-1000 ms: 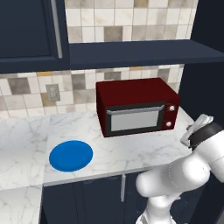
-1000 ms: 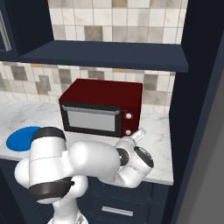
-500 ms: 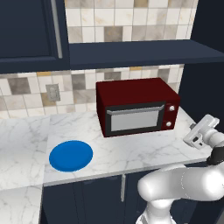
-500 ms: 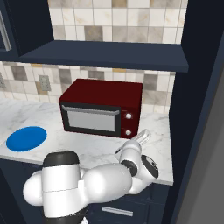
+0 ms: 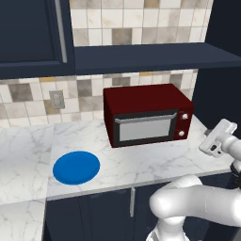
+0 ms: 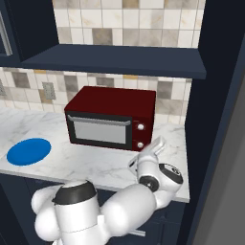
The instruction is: Pull the toaster oven rack outwards. Pick up the baguette from the plate and place it on the toaster oven rack. Close the toaster oven door fully and set the temperature to the lowest setting.
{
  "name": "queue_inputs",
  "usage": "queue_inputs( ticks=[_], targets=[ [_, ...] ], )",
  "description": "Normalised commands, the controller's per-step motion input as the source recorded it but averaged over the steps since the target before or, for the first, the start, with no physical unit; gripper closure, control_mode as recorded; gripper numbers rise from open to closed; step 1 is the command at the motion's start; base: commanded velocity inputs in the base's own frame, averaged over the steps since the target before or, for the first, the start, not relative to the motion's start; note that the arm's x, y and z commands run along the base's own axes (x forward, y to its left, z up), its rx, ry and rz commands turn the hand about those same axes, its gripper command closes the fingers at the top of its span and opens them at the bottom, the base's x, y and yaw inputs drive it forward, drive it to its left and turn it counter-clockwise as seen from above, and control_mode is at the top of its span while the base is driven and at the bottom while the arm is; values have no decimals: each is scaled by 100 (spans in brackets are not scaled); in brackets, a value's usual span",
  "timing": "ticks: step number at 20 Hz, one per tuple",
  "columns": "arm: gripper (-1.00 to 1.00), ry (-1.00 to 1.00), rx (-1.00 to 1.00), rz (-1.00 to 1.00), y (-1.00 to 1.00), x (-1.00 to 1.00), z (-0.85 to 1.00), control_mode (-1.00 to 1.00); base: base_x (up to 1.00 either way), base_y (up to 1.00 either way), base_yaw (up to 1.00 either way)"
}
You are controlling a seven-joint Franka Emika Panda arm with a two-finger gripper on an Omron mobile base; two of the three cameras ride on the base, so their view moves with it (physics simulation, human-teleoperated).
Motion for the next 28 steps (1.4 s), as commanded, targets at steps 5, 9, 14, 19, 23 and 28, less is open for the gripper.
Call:
queue_inputs(
  ticks=[5,9,14,19,23,28],
  targets=[
    [100,-8,0,-3,7,0,25,-100,0,0,0],
    [100,-11,0,-12,19,0,2,-100,0,0,0],
    [100,-2,-1,-7,27,7,17,-100,0,0,0],
    [100,1,-9,0,12,15,22,-100,0,0,0],
    [100,11,-18,0,-1,1,6,-100,0,0,0],
    [100,13,-17,0,-2,0,5,-100,0,0,0]
  ],
)
